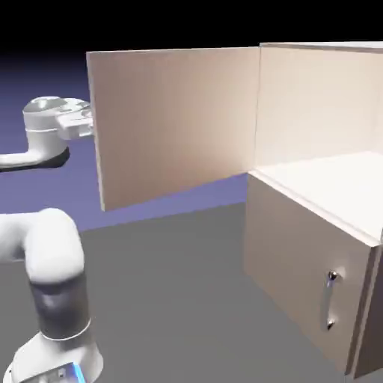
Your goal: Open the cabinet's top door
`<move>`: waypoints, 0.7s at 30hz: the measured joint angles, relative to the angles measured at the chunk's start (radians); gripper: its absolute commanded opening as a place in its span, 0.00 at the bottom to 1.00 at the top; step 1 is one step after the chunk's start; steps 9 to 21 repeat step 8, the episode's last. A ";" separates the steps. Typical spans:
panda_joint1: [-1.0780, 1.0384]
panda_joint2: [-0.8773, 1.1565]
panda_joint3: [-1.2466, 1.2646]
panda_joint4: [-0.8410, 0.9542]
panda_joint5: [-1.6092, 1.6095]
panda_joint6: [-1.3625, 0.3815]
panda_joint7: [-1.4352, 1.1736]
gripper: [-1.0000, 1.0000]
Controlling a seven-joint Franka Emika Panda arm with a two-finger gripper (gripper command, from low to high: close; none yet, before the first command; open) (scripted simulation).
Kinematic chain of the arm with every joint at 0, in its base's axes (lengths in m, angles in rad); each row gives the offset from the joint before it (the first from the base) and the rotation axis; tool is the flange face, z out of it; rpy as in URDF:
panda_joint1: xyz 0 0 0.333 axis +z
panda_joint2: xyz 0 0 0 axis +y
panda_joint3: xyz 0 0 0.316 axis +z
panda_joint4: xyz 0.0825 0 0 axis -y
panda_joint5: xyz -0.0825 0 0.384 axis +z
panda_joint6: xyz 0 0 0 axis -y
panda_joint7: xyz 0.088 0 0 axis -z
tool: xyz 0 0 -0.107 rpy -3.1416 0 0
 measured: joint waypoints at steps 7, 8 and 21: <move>-0.249 0.030 0.153 0.254 0.076 -0.173 -0.020 0.00; -0.283 0.031 0.171 0.289 0.084 -0.196 -0.025 1.00; -0.283 0.031 0.171 0.289 0.084 -0.196 -0.025 1.00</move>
